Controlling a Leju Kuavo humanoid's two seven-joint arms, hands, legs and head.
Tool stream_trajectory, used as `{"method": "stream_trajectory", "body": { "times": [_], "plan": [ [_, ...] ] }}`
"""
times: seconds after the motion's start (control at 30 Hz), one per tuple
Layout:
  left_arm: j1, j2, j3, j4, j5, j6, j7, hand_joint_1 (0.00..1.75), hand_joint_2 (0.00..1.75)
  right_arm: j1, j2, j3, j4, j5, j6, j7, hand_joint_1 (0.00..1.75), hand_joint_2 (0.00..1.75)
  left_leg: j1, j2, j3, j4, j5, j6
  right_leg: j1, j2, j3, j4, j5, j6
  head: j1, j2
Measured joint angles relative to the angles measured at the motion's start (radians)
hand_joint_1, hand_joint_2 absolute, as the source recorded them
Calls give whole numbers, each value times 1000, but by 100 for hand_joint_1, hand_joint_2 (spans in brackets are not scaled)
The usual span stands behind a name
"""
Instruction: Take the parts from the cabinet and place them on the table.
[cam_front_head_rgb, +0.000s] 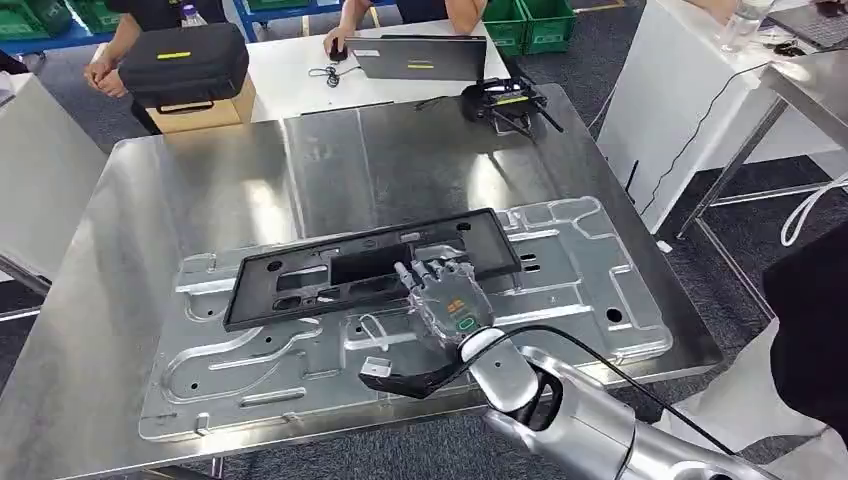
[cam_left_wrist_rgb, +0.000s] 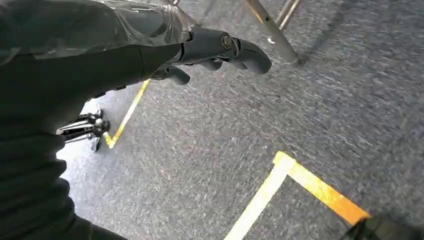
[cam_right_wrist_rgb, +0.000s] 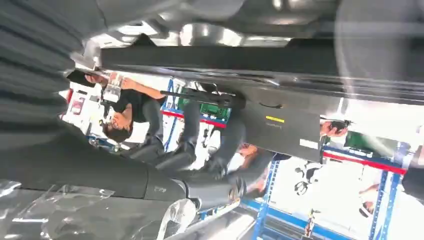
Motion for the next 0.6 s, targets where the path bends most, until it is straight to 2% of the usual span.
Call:
{"method": "stream_trajectory", "body": {
  "times": [0.03,0.07,0.1,0.13,0.17,0.2,0.23,0.3,0.33,0.37,0.4,0.43,0.5,0.53,0.57,0.6],
  "plan": [
    [4,0,0,0,5,-5,4,0,175,5,-1,0,0,0,0,1,0,0,1,0,-32,62,-13,-1,0,0,0,0,-1,0,-1,0],
    [6,0,0,0,7,-9,4,0,175,9,-1,0,0,0,0,1,0,0,2,0,-38,65,-4,-1,0,0,0,0,-1,0,0,0],
    [8,1,0,0,10,-10,4,0,175,11,-1,0,0,0,0,1,0,0,2,0,-19,19,27,1,-1,1,1,0,-1,1,-1,0],
    [8,2,0,0,11,-11,4,0,175,12,-1,0,0,0,0,1,0,0,2,0,18,-62,69,2,-2,2,3,0,-2,1,-1,0],
    [7,2,0,0,11,-11,4,0,0,12,-1,-2,0,0,-1,1,0,0,2,0,68,-166,116,5,-3,2,5,0,-3,3,-2,0],
    [6,2,0,0,13,-11,4,0,0,12,-1,-3,0,0,-2,1,0,0,3,2,106,-252,136,7,-4,2,7,0,-4,7,-2,0],
    [5,2,0,0,13,-11,4,0,0,12,-1,-5,0,0,-2,1,0,0,-9,0,109,-258,129,8,2,3,7,-1,-5,15,-2,0],
    [7,2,0,0,14,-18,3,0,0,13,-1,-8,0,0,-2,1,0,0,-13,-3,107,-257,129,17,0,3,10,-8,-3,28,0,0],
    [8,2,0,0,16,-20,3,0,0,13,-1,-8,0,0,-2,1,0,0,-16,-3,107,-258,131,24,-2,2,15,-17,1,36,-1,0],
    [8,2,0,0,16,-20,1,0,0,13,-1,-10,0,0,-3,1,0,0,-12,-3,117,-269,138,36,-2,3,18,-20,1,45,-1,0],
    [8,2,0,0,16,-21,1,0,0,14,-2,-13,0,0,-3,1,0,0,-7,-3,123,-275,144,43,-2,-1,14,-3,-13,44,0,0],
    [8,4,0,0,17,-22,0,0,0,14,-1,-17,0,0,-6,1,0,0,-8,-2,124,-276,146,50,0,-3,-10,49,-49,41,1,0],
    [8,4,0,0,19,-27,-6,0,0,19,-2,-17,0,-3,-7,1,0,0,-14,0,125,-276,146,56,4,-2,-88,214,-124,39,1,0],
    [10,4,0,0,22,-29,-14,0,0,23,-3,-17,0,-3,-7,1,0,0,-18,-1,125,-276,145,59,8,-2,-123,284,-142,39,1,0],
    [11,4,0,0,28,-29,-19,0,0,27,-3,-17,0,-5,-8,0,0,0,-21,-1,126,-276,144,60,10,-2,-136,303,-137,37,1,0],
    [11,4,0,0,35,-32,-21,0,0,29,-3,-18,0,-6,-8,-1,0,0,-24,-1,127,-276,144,61,14,-2,-125,274,-110,32,1,0]
  ]
}}
